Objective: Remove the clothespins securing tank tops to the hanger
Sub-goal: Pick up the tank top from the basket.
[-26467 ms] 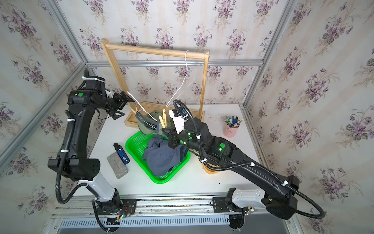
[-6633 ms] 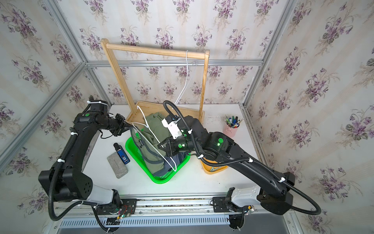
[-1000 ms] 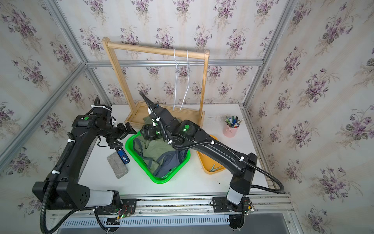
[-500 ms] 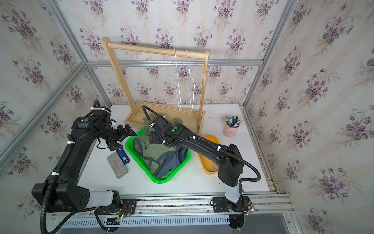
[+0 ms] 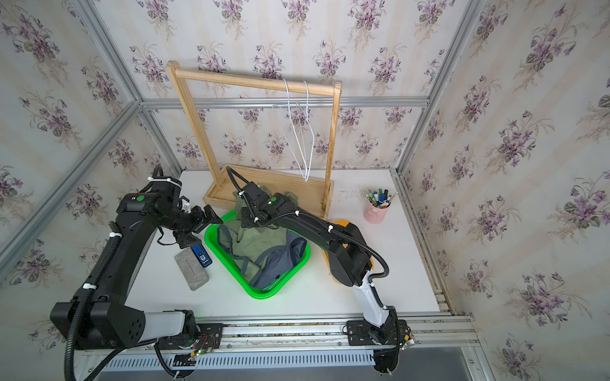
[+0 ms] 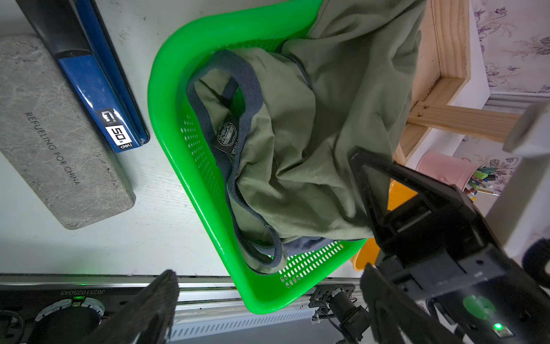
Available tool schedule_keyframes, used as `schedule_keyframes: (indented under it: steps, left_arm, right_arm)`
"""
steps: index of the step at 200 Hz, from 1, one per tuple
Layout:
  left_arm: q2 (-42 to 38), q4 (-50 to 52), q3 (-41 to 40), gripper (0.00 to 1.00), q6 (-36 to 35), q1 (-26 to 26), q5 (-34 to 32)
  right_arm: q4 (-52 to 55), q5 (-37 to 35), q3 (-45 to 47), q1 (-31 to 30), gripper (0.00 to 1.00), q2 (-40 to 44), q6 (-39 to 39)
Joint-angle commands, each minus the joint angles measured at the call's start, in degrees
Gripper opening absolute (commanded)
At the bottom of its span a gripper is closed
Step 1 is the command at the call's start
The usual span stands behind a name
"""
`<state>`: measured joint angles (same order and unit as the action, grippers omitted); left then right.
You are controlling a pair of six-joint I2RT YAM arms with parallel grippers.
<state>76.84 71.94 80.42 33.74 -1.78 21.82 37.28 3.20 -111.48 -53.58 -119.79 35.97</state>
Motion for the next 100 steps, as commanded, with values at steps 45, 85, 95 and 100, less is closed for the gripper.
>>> schedule_keyframes:
  steps: [45, 85, 95, 100]
  left_arm:
    - [0.79, 0.67, 1.28, 0.98, -0.76, -1.3, 0.32]
    - [1.21, 0.57, 2.4, 0.98, -0.55, -2.23, 0.45]
    - [1.45, 0.51, 2.75, 0.98, -0.45, -2.5, 0.61]
    - [1.59, 0.52, 2.95, 0.98, -0.42, -2.55, 0.76]
  right_arm:
    - [-1.36, 2.27, -0.61, -0.25, 0.0, 16.46, -1.47]
    - [4.64, 2.43, -16.57, -1.5, 0.0, 16.44, -3.75]
    - [7.12, 3.19, -24.78, -1.85, 0.0, 14.19, -4.72]
    - [8.81, 3.2, -29.65, -1.96, 0.0, 12.59, -4.9]
